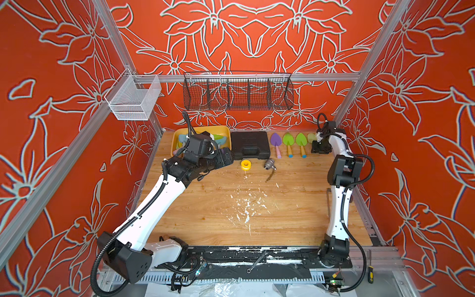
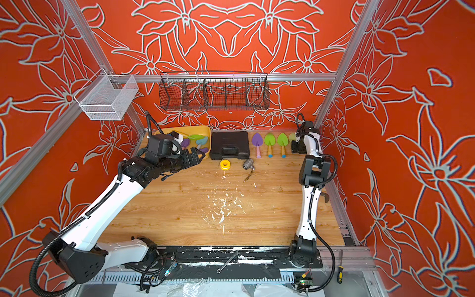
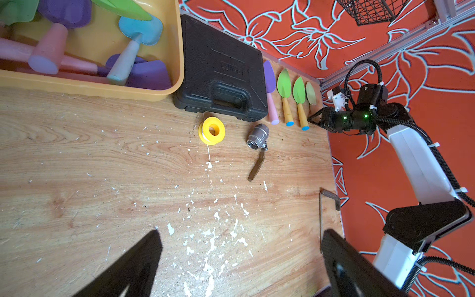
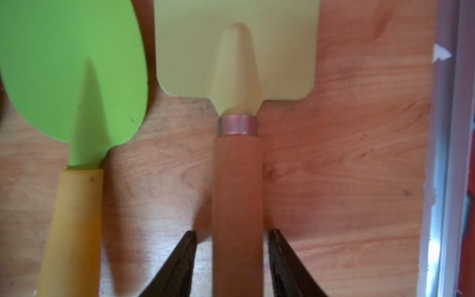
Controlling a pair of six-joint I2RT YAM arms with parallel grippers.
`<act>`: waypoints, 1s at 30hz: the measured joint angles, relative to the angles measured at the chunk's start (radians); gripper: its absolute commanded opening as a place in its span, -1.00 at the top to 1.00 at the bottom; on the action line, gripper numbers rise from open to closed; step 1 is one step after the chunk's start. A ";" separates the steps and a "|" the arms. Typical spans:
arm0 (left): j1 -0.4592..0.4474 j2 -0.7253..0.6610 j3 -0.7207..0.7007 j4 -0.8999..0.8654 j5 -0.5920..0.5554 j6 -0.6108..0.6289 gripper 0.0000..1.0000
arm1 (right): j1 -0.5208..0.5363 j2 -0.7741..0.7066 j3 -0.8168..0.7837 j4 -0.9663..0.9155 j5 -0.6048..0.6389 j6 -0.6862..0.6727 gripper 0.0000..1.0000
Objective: Take the shovel out of the storage box
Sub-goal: Place the shovel at the corner of the board.
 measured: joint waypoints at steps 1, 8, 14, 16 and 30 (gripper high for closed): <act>0.000 0.000 -0.001 0.001 -0.001 -0.002 -0.94 | 0.000 0.000 0.000 0.000 0.003 0.001 -0.07; 0.000 0.004 -0.006 0.004 -0.010 -0.022 -0.94 | 0.000 -0.011 0.000 -0.001 0.009 0.012 -0.29; 0.021 0.056 -0.001 -0.008 -0.047 -0.046 -0.94 | 0.000 -0.106 0.000 -0.014 0.009 0.037 -0.60; 0.043 0.100 0.019 -0.032 -0.060 -0.050 -0.94 | 0.000 -0.168 0.000 -0.031 0.000 0.047 -0.60; 0.216 0.554 0.442 -0.278 -0.145 0.086 -0.70 | 0.176 -0.883 -0.637 -0.011 -0.224 0.166 -0.59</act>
